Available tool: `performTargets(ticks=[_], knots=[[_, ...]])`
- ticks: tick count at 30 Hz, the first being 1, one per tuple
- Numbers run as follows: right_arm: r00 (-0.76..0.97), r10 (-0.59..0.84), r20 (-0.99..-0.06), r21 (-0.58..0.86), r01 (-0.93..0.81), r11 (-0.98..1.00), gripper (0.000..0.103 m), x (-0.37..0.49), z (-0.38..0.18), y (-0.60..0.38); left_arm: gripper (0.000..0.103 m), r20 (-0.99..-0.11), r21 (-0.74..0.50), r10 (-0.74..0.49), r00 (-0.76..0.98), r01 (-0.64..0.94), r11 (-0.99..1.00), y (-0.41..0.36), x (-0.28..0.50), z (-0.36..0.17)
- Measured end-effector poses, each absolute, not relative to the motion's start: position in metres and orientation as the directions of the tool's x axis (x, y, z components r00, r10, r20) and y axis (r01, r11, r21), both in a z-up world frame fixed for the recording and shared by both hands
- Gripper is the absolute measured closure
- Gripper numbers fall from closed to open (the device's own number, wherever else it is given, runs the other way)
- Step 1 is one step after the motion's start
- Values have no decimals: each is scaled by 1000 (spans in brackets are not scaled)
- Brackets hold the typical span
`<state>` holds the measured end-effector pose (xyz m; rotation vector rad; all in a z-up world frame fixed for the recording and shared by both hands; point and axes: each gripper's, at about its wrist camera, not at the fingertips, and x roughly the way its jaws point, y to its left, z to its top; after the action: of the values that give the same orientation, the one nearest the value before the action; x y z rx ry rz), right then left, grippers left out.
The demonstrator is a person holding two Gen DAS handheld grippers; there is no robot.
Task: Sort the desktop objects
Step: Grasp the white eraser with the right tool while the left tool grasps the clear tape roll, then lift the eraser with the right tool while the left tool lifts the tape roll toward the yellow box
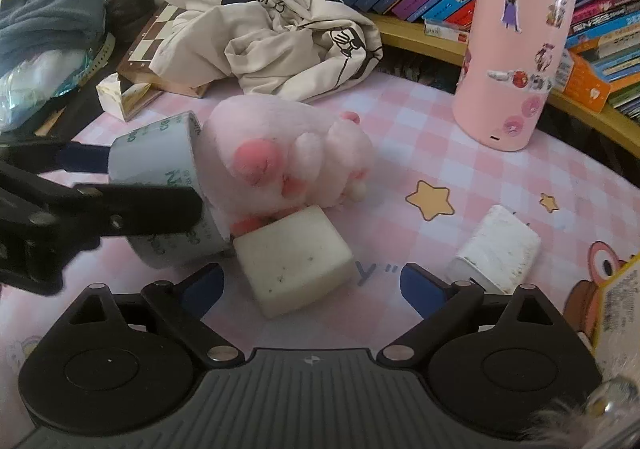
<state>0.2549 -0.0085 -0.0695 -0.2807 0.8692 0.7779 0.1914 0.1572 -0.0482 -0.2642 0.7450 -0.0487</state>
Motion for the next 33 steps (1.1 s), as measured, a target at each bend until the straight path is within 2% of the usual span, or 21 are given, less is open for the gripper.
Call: performTargets(ticks=[11, 14, 16, 18, 25, 33], knots=[[384, 518, -764, 67, -752, 656, 14, 257, -74, 3, 4, -696, -267, -148, 702, -62, 962, 157, 208, -66], [398, 517, -758, 43, -761, 648, 25, 255, -74, 4, 5, -703, -274, -159, 693, -58, 960, 158, 209, -69], [401, 523, -752, 32, -770, 637, 40, 254, -73, 3, 5, -702, -277, -164, 693, -54, 959, 158, 209, -70], [397, 531, -748, 31, -779, 626, 46, 254, -72, 3, 6, -704, -275, -163, 691, -54, 960, 158, 209, -71], [403, 527, -748, 33, -771, 636, 52, 251, -70, -1, 9, -711, -283, -175, 681, -49, 958, 160, 206, -69], [399, 494, -773, 52, -736, 675, 53, 238, -63, -19, 9, -701, -309, -180, 690, -67, 949, 166, 181, -56]])
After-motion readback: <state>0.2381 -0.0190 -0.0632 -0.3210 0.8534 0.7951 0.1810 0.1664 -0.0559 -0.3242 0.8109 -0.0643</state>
